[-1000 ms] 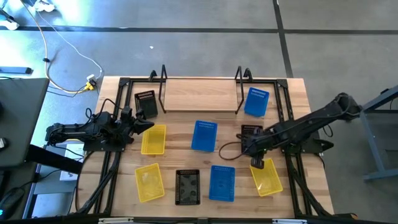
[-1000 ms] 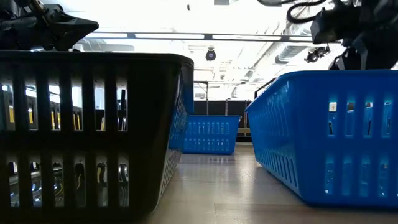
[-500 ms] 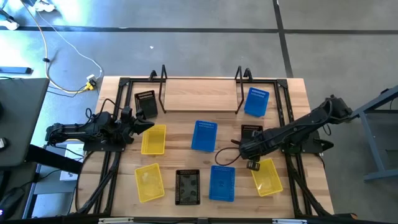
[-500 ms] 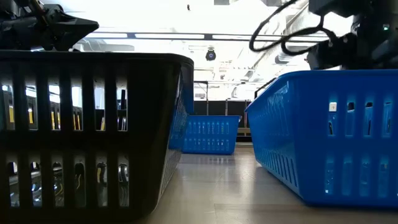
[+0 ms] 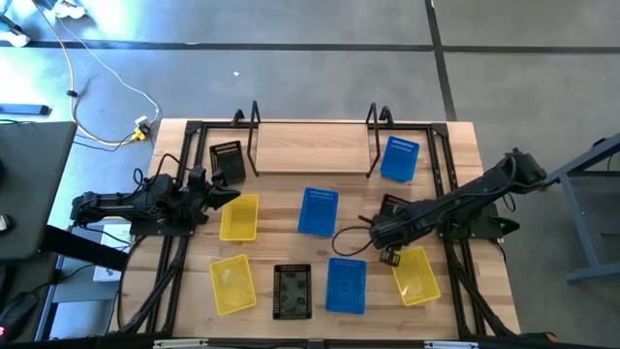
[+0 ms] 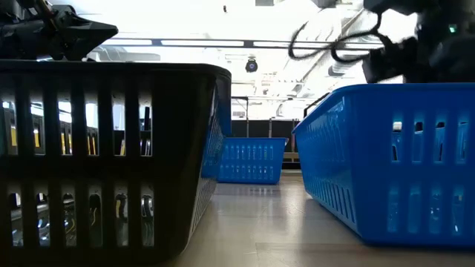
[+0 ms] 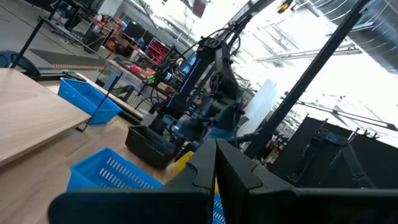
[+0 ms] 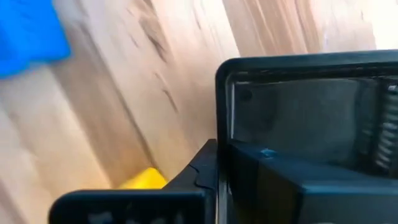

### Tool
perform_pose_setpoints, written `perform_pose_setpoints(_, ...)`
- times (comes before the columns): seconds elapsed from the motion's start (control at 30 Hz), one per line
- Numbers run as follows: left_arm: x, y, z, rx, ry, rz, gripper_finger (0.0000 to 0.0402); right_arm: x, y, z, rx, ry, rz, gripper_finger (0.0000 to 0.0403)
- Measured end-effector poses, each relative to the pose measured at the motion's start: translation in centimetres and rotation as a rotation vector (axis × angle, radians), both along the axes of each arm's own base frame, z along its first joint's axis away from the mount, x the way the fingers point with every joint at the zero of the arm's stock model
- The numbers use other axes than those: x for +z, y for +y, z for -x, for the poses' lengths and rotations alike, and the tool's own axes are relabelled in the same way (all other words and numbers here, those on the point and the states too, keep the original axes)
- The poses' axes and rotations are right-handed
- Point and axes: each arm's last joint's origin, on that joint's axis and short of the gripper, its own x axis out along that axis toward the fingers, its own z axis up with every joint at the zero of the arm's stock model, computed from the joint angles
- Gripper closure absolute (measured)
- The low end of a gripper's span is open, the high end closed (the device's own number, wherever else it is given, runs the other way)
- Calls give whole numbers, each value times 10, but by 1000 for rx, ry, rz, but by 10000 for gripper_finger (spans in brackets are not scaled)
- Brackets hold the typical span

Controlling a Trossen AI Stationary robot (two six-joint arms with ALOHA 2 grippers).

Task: Stack baskets on shelf by color
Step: Put the middle right black basket on the shelf

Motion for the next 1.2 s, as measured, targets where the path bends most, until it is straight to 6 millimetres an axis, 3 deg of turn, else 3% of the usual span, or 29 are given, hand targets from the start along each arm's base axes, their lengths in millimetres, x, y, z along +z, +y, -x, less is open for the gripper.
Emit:
perform_pose_setpoints(0.5, 0, 0, 0, -9, 5, -44, 401, 74, 2, -41, -31, -287, 5, 402)
perform_pose_setpoints(0.73, 0, 0, 0, 4, 4, -37, 392, 103, -14, -56, -27, -403, 43, 402)
perform_pose_setpoints(1.0, 0, 2, 0, 62, -3, 10, 329, 127, -39, -75, -18, -576, 83, 402)
perform_pose_setpoints(1.2, 1, 3, 1, 100, -24, 95, 308, 144, -62, -82, 7, -655, 245, 403)
